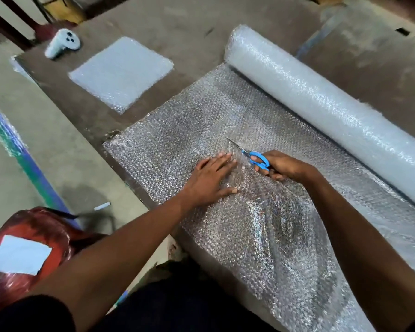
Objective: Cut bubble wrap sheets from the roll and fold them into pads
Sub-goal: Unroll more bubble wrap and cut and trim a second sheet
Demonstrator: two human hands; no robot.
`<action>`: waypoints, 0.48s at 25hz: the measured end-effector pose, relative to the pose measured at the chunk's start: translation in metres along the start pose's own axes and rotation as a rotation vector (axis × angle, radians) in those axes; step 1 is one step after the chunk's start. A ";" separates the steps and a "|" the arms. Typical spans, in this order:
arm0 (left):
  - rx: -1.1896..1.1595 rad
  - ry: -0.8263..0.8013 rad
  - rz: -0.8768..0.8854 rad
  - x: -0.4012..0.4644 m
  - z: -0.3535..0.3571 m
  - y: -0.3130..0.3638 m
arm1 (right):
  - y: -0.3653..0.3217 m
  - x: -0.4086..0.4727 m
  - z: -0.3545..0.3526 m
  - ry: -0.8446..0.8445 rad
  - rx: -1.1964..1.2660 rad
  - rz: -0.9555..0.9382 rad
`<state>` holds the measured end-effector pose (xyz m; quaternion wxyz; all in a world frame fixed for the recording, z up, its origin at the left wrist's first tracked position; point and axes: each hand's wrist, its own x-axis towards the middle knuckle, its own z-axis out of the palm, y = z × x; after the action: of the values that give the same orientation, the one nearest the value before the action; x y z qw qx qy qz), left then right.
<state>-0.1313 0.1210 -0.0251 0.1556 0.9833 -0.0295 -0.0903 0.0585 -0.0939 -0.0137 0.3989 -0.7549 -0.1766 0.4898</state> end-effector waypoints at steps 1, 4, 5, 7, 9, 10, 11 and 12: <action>0.019 -0.018 0.018 0.001 0.001 -0.002 | -0.001 0.002 0.001 -0.013 -0.006 0.000; 0.015 -0.021 0.005 0.001 0.005 -0.003 | -0.007 0.011 0.002 -0.025 0.025 0.001; 0.030 -0.024 0.003 0.001 0.006 -0.003 | -0.010 0.013 0.003 -0.023 0.031 -0.004; 0.034 -0.038 0.004 0.000 0.006 -0.004 | -0.015 0.017 0.003 -0.036 0.035 -0.012; 0.045 -0.048 0.007 0.000 0.005 -0.004 | -0.019 0.020 0.004 -0.056 0.034 -0.003; 0.046 -0.057 0.009 0.001 0.004 -0.003 | -0.021 0.022 0.006 -0.057 0.026 0.012; 0.034 -0.065 0.007 0.002 0.003 -0.003 | -0.023 0.025 0.008 -0.047 0.014 0.027; 0.021 -0.072 0.005 0.002 0.003 -0.003 | -0.025 0.029 0.011 -0.035 0.009 0.032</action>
<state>-0.1299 0.1233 -0.0288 0.1445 0.9808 -0.0383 -0.1249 0.0653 -0.0548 -0.0135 0.3912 -0.7470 -0.1695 0.5101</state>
